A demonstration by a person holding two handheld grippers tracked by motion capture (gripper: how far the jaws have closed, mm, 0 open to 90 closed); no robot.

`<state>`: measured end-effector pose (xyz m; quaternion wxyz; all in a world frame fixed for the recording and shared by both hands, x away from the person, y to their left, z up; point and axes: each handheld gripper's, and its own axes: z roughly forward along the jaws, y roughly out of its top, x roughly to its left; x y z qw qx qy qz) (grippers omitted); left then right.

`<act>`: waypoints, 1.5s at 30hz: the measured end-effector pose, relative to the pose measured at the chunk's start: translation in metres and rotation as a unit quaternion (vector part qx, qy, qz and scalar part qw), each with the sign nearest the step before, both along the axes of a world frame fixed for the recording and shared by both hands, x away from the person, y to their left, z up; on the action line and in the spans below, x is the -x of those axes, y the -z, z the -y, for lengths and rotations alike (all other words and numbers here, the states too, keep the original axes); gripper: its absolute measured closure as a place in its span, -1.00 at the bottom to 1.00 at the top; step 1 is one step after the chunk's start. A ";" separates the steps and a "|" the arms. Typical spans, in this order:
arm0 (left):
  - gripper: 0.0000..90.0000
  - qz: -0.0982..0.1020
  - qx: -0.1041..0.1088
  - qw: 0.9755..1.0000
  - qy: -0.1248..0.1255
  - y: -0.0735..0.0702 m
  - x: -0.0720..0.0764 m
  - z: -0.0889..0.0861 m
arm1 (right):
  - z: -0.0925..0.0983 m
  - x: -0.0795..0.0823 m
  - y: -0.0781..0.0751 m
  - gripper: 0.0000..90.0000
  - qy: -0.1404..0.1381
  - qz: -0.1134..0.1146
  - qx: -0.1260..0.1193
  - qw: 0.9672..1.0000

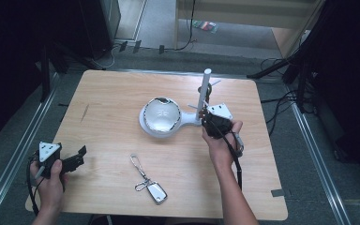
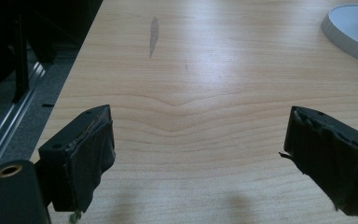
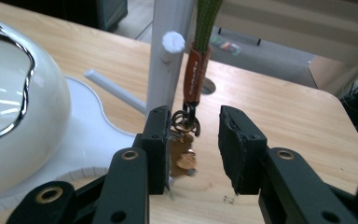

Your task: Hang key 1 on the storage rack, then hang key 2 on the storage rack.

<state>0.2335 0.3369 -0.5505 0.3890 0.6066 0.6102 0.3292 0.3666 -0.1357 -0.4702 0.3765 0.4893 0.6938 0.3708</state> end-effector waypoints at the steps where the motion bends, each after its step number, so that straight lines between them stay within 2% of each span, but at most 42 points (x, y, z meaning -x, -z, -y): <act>1: -0.80 0.000 0.000 1.000 0.000 0.000 0.000 0.000 | 0.001 0.000 -0.001 0.36 -0.001 -0.004 0.003 1.000; 4: -0.80 0.000 0.000 1.000 0.000 0.000 0.000 0.000 | 0.004 0.003 -0.003 0.27 -0.005 -0.027 0.005 1.000; 5: -0.80 0.000 0.000 1.000 0.000 0.000 0.000 0.000 | 0.004 0.003 -0.003 0.27 -0.005 -0.027 0.005 1.000; 6: -0.80 0.000 -0.001 1.000 0.000 0.000 0.000 0.000 | 0.004 0.004 -0.003 0.24 -0.011 -0.041 0.011 0.999; 7: -0.80 0.000 -0.001 1.000 0.000 0.000 0.000 0.000 | 0.004 0.004 -0.003 0.24 -0.011 -0.041 0.011 0.999; 10: -0.80 0.000 0.000 1.000 0.000 0.000 0.000 0.000 | 0.002 0.008 -0.004 0.19 -0.026 -0.060 0.027 0.997; 12: -0.80 0.000 0.000 1.000 0.000 0.000 0.000 0.000 | 0.001 0.009 -0.005 0.19 -0.029 -0.065 0.027 0.997; 13: -0.80 0.000 0.000 1.000 0.000 0.000 0.000 0.000 | 0.000 0.010 -0.006 0.17 -0.029 -0.079 0.026 0.996; 15: -0.80 0.000 0.001 1.000 -0.001 0.000 0.000 0.000 | 0.000 0.011 -0.007 0.17 -0.027 -0.092 0.021 0.995; 19: -0.80 0.000 0.001 1.000 -0.001 0.000 0.000 0.000 | 0.002 0.011 -0.007 0.12 -0.044 -0.110 0.006 0.993; 20: -0.80 0.001 0.001 1.000 -0.001 0.000 0.000 0.000 | 0.002 0.012 -0.007 0.11 -0.056 -0.121 -0.003 0.991; 21: -0.80 0.001 0.001 1.000 -0.001 0.000 0.000 0.000 | 0.002 0.013 -0.008 0.09 -0.067 -0.141 -0.004 0.988; 23: -0.80 0.000 0.001 1.000 -0.001 0.000 0.000 0.000 | 0.002 0.013 -0.008 0.09 -0.071 -0.144 -0.003 0.987; 24: -0.80 -0.002 0.002 1.000 0.000 0.000 0.000 0.000 | 0.002 0.014 -0.008 0.08 -0.078 -0.150 -0.003 0.986; 25: -0.80 -0.001 0.002 1.000 -0.001 0.000 0.000 0.000 | 0.001 0.016 -0.008 0.04 -0.089 -0.163 -0.003 0.983; 27: -0.80 -0.001 0.000 1.000 -0.001 0.000 0.000 0.000 | -0.001 0.018 -0.007 0.04 -0.099 -0.173 0.003 0.980; 29: -0.80 -0.003 -0.001 1.000 0.000 0.000 0.000 0.000 | -0.005 0.020 -0.006 0.04 -0.102 -0.182 0.016 0.978; 34: -0.80 -0.001 0.001 1.000 0.000 0.000 0.000 0.000 | -0.010 0.025 -0.005 0.03 -0.119 -0.195 0.012 0.974; 39: -0.80 -0.001 0.000 1.000 0.000 0.000 0.000 0.000 | -0.017 0.028 -0.004 -0.01 -0.120 -0.204 0.022 0.971; 45: -0.80 -0.002 -0.001 1.000 -0.001 0.000 0.000 0.000 | -0.021 0.030 -0.004 -0.02 -0.130 -0.213 0.017 0.968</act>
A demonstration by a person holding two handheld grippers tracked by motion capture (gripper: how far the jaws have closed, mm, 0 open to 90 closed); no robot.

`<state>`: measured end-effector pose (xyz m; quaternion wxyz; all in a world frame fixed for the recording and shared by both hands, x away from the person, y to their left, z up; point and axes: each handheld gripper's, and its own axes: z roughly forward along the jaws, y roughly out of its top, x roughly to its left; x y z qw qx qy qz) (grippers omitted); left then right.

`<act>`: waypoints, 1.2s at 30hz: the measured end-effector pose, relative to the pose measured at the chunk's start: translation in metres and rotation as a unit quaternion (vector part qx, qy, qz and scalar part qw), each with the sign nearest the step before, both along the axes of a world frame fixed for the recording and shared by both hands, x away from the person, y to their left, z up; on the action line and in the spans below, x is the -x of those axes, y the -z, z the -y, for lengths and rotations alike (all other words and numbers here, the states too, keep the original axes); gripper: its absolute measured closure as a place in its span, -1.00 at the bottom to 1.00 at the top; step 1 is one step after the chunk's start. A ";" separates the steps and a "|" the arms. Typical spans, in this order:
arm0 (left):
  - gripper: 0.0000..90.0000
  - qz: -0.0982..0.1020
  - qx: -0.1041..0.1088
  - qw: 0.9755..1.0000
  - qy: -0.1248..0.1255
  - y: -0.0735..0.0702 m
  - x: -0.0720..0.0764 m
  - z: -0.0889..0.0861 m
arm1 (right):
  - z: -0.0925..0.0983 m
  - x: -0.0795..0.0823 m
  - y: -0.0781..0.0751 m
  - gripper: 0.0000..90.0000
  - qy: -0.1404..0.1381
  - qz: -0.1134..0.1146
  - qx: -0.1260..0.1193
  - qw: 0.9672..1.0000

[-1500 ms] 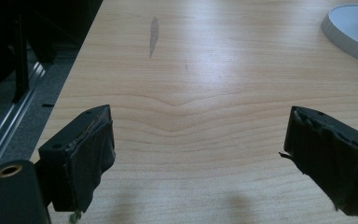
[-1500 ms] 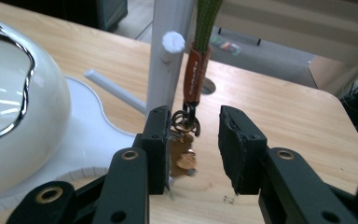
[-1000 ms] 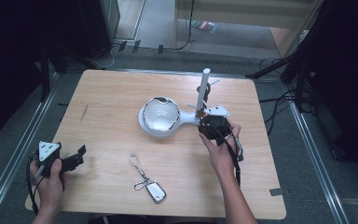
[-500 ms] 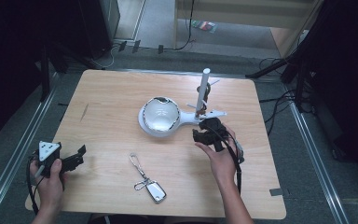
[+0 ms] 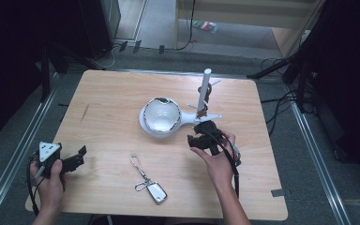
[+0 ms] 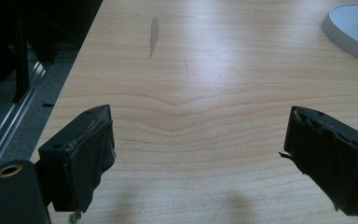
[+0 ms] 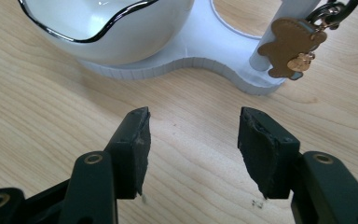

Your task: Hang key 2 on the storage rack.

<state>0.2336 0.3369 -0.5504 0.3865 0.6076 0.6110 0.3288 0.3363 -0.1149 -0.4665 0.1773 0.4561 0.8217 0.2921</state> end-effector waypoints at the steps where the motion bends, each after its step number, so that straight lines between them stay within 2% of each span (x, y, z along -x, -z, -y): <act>1: -0.80 0.000 0.000 1.000 0.000 0.000 0.000 0.000 | -0.001 0.001 0.000 -0.04 0.000 -0.003 0.001 1.000; 5: -0.80 0.000 0.000 1.000 0.000 0.000 0.000 0.000 | -0.004 0.002 0.003 -0.07 -0.006 -0.008 0.005 1.000; 14: -0.80 0.000 0.002 1.000 0.000 0.000 0.000 0.000 | -0.016 0.009 0.009 -0.10 -0.026 -0.038 0.004 0.999; 18: -0.80 -0.001 0.002 1.000 0.001 0.000 0.000 0.000 | -0.022 0.011 0.011 -0.10 -0.027 -0.048 0.007 0.998; 22: -0.80 0.000 0.002 1.000 0.001 0.000 0.000 0.000 | -0.028 0.014 0.011 -0.09 -0.032 -0.062 0.005 0.998; 36: -0.80 -0.002 0.002 1.000 0.002 0.000 0.000 0.000 | -0.052 0.022 0.018 -0.08 -0.061 -0.088 0.009 0.994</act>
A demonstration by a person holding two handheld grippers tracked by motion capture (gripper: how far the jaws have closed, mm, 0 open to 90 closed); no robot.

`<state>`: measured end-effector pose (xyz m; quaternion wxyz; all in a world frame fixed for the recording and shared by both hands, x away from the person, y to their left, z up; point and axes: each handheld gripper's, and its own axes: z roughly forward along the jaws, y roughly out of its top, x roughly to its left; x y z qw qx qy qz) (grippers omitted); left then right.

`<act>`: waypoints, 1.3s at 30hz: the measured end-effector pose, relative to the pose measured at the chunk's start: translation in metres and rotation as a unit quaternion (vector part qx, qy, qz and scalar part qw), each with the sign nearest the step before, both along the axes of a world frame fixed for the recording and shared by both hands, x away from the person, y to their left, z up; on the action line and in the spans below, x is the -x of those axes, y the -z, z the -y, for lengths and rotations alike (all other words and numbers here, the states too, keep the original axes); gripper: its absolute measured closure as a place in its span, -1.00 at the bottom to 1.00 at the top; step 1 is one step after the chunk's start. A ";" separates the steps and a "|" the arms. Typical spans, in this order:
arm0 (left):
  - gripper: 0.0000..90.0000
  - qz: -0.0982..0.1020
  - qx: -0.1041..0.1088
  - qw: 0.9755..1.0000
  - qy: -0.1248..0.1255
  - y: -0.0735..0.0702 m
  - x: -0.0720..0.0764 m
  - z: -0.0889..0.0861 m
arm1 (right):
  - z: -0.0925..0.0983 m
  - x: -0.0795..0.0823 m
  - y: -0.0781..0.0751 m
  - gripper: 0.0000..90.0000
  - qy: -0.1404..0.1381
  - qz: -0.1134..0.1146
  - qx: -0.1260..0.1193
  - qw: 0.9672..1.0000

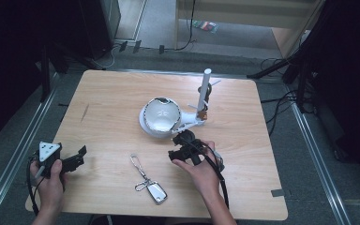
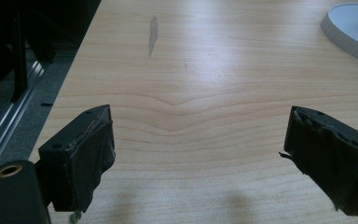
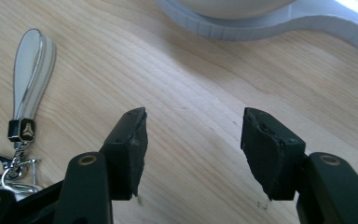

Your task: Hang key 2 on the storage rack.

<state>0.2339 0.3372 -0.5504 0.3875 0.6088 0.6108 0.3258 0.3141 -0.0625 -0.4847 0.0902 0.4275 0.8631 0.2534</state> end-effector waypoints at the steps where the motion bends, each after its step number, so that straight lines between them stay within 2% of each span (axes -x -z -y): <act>1: -0.80 0.001 0.001 1.000 0.000 0.000 0.000 0.000 | -0.002 0.001 0.000 -0.08 -0.003 -0.001 0.000 1.000; 16: -0.80 0.001 0.001 1.000 0.000 0.000 0.000 0.000 | -0.020 0.010 0.005 -0.06 -0.022 -0.012 0.003 1.000; 23: -0.80 0.001 0.002 1.000 0.000 0.000 0.000 0.000 | -0.029 0.013 0.007 -0.04 -0.027 -0.022 -0.004 0.999; 39: -0.80 0.000 0.001 1.000 0.001 0.000 0.000 0.000 | -0.053 0.024 0.015 -0.04 -0.056 -0.031 0.008 0.998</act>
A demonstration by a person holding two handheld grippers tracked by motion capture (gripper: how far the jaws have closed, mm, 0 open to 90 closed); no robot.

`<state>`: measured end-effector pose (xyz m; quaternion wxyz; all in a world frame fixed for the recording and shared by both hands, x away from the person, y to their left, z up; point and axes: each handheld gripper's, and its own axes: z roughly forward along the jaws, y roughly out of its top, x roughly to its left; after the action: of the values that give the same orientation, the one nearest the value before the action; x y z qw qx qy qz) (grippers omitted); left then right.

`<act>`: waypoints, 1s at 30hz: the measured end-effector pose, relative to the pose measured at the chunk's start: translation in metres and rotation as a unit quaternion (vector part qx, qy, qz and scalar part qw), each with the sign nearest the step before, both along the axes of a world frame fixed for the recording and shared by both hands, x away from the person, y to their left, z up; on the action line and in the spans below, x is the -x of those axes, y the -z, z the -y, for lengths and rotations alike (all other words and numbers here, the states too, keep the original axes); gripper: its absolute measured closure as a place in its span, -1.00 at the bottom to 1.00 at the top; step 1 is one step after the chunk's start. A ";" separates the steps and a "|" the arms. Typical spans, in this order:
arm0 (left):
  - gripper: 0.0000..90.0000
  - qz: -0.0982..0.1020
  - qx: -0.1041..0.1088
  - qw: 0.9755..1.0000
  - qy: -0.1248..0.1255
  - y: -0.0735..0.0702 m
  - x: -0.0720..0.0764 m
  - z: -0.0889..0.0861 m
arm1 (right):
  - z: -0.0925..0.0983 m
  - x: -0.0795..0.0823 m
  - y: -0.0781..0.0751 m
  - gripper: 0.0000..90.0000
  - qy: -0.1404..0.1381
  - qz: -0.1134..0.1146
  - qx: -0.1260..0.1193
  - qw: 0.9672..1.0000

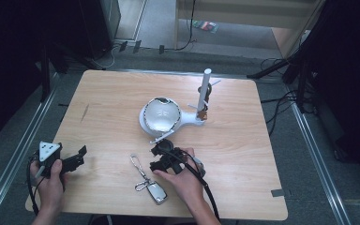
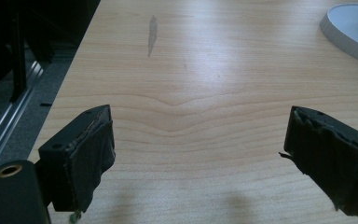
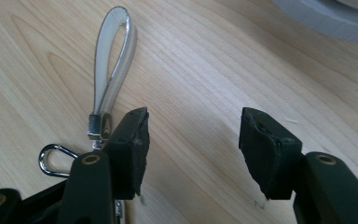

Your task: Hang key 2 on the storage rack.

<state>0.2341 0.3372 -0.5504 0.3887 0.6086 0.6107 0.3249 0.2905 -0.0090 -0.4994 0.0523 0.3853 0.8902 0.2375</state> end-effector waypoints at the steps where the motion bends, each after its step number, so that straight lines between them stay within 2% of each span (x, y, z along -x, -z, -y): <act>1: -0.80 0.000 0.000 1.000 0.000 0.000 0.000 0.000 | -0.001 0.000 0.001 -0.04 -0.002 -0.002 -0.002 1.000; 14: -0.80 0.001 0.000 1.000 0.001 0.000 0.000 0.000 | -0.015 0.007 0.002 -0.01 -0.016 -0.018 -0.010 1.000; 26: -0.80 0.001 0.001 1.000 0.001 0.000 0.000 0.000 | -0.028 0.012 0.006 0.14 -0.031 -0.030 -0.011 0.999; 30: -0.80 0.001 0.000 1.000 0.001 0.000 0.000 0.000 | -0.031 0.013 0.008 0.26 -0.031 -0.037 -0.008 0.999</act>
<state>0.2344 0.3372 -0.5504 0.3900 0.6087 0.6098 0.3248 0.2776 0.0220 -0.5075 0.0089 0.3664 0.9010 0.2322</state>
